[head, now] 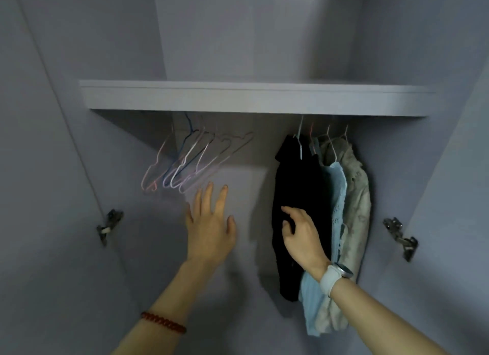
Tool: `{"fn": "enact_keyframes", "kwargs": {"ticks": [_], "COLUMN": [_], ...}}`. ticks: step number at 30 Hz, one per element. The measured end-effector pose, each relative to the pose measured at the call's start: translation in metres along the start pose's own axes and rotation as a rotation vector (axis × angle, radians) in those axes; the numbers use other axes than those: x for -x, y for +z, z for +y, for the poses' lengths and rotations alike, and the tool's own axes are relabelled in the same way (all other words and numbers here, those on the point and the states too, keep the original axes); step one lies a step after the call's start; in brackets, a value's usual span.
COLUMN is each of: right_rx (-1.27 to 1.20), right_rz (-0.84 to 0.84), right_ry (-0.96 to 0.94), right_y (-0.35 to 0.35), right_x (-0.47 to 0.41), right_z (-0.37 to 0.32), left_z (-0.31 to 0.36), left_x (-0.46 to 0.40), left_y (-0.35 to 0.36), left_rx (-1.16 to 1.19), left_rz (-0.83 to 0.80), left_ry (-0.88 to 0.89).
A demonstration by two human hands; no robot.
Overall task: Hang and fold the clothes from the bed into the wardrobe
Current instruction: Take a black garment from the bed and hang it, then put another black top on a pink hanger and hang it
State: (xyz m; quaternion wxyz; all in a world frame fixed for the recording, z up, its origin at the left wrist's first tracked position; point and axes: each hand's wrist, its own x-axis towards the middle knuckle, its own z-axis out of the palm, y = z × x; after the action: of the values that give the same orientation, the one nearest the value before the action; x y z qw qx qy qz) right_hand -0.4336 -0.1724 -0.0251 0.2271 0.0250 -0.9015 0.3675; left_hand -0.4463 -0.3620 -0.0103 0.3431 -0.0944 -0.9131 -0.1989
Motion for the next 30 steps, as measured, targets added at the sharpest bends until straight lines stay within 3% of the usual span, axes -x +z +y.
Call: {"fn": "enact_keyframes", "kwargs": {"ticks": [4, 13, 16, 22, 30], "right_rx": [-0.096, -0.281, -0.256, -0.224, -0.143], "right_rz": [-0.117, -0.821, -1.111, -1.593, -1.981], "right_ry": [-0.066, -0.116, -0.165, -0.506, -0.961], "right_y": [0.021, 0.086, 0.099, 0.091, 0.058], "right_x": [0.044, 0.199, 0.268, 0.428, 0.644], "right_z": [-0.009, -0.010, -0.019, -0.088, -0.176], "left_z": [-0.012, -0.007, 0.023, 0.092, 0.191], "left_x": [0.077, 0.324, 0.412, 0.571, 0.743], "left_y": [-0.016, -0.082, -0.121, -0.221, -0.336], "left_rx": [0.050, -0.085, -0.128, -0.296, -0.438], "left_rz": [-0.020, -0.014, 0.066, 0.322, 0.673], "left_ry": [-0.221, -0.837, -1.146, -1.609, -2.020]}}
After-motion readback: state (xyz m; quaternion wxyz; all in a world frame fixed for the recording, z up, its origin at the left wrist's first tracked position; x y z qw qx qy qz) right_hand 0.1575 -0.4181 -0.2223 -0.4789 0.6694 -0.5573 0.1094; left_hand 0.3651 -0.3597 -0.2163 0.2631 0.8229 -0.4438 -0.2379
